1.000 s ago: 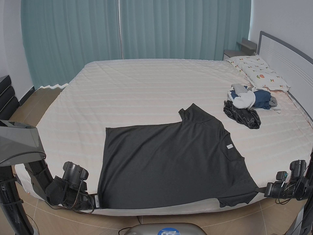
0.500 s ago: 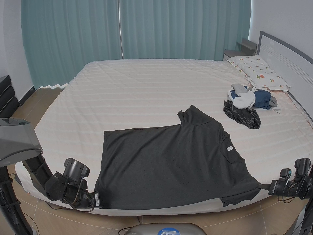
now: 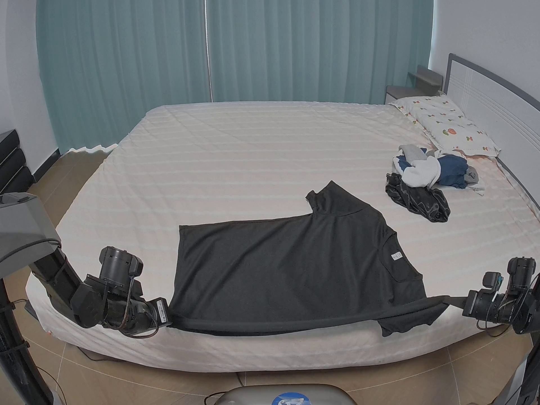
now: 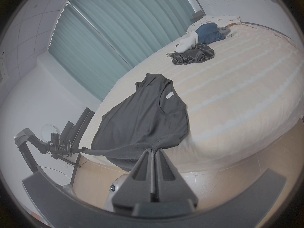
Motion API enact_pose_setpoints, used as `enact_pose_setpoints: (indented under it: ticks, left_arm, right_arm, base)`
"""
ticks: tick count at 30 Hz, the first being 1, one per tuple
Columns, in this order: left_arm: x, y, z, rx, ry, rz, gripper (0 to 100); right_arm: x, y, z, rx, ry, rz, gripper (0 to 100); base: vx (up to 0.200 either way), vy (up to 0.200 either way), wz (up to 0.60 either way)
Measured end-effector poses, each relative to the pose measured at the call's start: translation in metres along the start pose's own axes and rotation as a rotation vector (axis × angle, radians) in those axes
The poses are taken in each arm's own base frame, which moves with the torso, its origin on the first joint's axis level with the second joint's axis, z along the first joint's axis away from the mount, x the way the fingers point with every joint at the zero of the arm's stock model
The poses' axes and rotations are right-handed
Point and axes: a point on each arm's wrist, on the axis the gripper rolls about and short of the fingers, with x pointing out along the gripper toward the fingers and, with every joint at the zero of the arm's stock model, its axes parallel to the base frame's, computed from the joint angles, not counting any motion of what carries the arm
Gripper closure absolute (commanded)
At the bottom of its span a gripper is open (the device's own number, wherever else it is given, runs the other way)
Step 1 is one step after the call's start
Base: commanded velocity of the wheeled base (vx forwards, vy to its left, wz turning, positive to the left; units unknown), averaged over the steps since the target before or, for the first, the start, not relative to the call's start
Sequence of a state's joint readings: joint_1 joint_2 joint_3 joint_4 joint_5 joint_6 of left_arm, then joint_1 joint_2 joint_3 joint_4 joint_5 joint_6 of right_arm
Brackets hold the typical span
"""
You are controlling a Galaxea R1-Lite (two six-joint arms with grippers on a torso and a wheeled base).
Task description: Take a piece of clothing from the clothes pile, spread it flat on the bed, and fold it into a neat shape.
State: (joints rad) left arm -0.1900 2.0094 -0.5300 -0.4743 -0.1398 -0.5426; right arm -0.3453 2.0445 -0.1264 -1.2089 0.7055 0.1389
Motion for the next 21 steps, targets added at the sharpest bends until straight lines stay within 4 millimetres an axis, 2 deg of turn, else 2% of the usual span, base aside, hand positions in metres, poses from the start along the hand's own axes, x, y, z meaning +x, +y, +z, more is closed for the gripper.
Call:
enact_pose_setpoints:
  ticks: [6,11,21]
  left_arm:
    - [-0.001,-0.008,0.014,-0.067,-0.114,-0.067,100]
    - [-0.004,-0.011,0.018,-0.077,-0.140,-0.081,100]
    - [-0.019,-0.014,0.018,-0.074,-0.172,-0.105,100]
  right_arm:
    - [0.012,0.000,0.018,-0.027,-0.040,0.017,100]
    - [0.017,0.003,0.028,-0.059,-0.065,0.034,100]
    - [0.012,0.008,0.035,-0.043,-0.101,0.041,100]
  base:
    - [0.000,0.000,0.00]
    - [0.000,0.000,0.00]
    - [0.000,0.000,0.00]
